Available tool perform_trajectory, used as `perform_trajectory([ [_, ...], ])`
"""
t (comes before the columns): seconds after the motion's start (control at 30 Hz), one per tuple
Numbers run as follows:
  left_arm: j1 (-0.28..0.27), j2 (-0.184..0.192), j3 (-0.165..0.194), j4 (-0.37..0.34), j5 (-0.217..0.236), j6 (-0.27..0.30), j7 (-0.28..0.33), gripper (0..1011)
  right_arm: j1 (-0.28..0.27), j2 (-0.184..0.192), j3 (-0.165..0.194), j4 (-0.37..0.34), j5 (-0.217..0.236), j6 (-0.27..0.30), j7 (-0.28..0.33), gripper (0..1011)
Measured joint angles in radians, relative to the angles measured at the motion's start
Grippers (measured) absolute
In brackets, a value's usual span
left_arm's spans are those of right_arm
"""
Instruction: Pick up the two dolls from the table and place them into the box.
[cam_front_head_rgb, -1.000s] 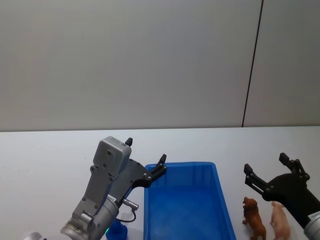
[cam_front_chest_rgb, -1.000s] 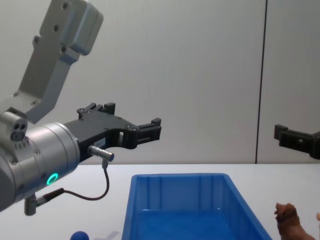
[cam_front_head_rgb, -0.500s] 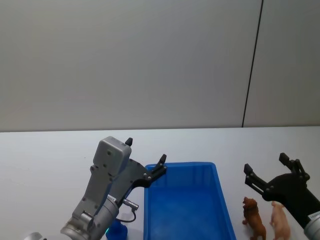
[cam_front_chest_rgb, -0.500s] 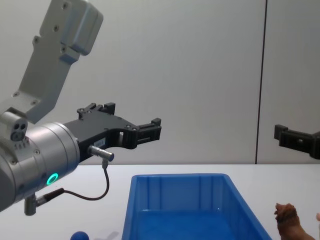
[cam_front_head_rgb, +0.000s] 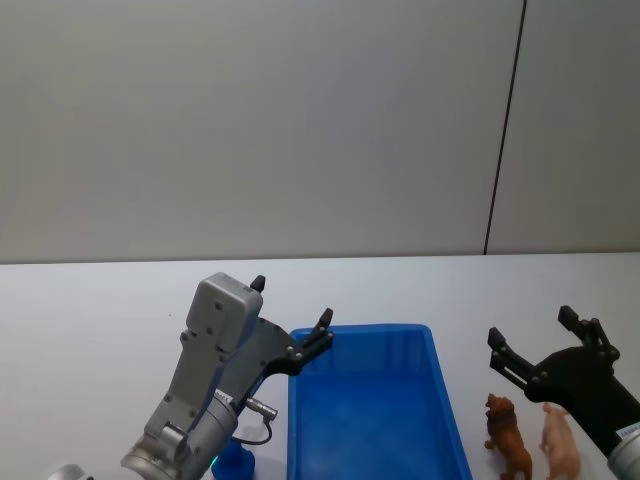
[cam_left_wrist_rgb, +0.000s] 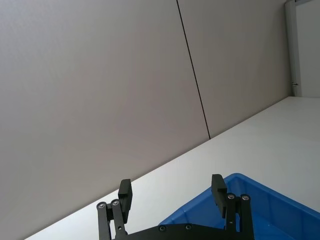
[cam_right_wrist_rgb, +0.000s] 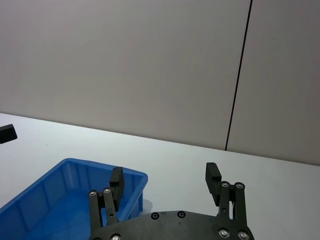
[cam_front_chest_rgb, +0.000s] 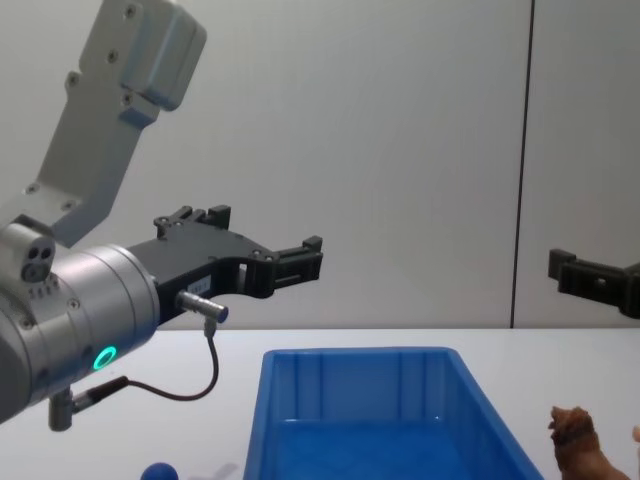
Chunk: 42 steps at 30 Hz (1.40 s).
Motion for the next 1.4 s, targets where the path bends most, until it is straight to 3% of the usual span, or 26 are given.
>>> perform_trajectory([
  [0.47,0.0,0.0,0.0,0.0,0.0,0.0,0.0,1001,-0.001,0.0,0.002,0.0,0.0,0.0,-0.004,1001],
  [0.73,0.0,0.0,0.0,0.0,0.0,0.0,0.0,1001,-0.006,0.002,0.01,0.0,-0.002,0.017,-0.036,1001],
  [1.4,0.0,0.0,0.0,0.0,0.0,0.0,0.0,1001,-0.034,0.007,0.023,-0.001,-0.038,0.155,-0.134,1001],
])
